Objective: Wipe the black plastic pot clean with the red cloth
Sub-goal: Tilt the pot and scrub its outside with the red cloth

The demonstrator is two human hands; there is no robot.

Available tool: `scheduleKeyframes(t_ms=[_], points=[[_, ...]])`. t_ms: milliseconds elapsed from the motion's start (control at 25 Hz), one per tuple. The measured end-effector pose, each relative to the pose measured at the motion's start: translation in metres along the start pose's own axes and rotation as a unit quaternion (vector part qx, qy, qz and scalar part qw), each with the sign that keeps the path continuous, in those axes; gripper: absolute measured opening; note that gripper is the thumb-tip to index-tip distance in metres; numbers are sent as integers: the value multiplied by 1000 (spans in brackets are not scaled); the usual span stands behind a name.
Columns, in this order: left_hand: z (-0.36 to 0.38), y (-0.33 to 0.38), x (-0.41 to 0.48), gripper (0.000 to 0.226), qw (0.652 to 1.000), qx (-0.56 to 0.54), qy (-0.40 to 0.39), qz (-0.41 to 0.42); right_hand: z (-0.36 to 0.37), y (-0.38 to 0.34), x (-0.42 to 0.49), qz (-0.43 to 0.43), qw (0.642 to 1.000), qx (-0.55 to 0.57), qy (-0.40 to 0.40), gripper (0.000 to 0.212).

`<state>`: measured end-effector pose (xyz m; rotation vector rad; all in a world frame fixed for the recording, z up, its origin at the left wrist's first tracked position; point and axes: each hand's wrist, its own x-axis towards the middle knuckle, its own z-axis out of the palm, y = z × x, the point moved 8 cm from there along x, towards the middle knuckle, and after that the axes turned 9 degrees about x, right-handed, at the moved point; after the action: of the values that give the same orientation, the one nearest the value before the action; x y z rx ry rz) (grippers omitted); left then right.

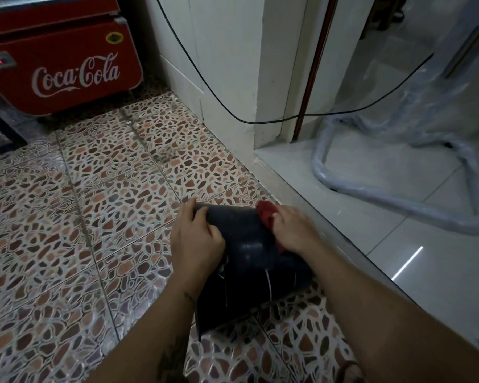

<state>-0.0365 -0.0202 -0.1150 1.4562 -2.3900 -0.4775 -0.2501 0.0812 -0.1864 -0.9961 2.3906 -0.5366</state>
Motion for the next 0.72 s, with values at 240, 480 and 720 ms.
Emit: scheduleKeyframes(t_ms=[240,480,720], points=[[8,-7,-2,47,1000,-30,-2,-7,5,-11,35,36,993,-84,-71,59],[6,-14,4,48,996,-66,-15,-50,37,-103,-21,-181,983,-7,-19,68],[4,-8,14,47,993,-92,-42,-66,0,-1,-67,-128,987,24,93,59]])
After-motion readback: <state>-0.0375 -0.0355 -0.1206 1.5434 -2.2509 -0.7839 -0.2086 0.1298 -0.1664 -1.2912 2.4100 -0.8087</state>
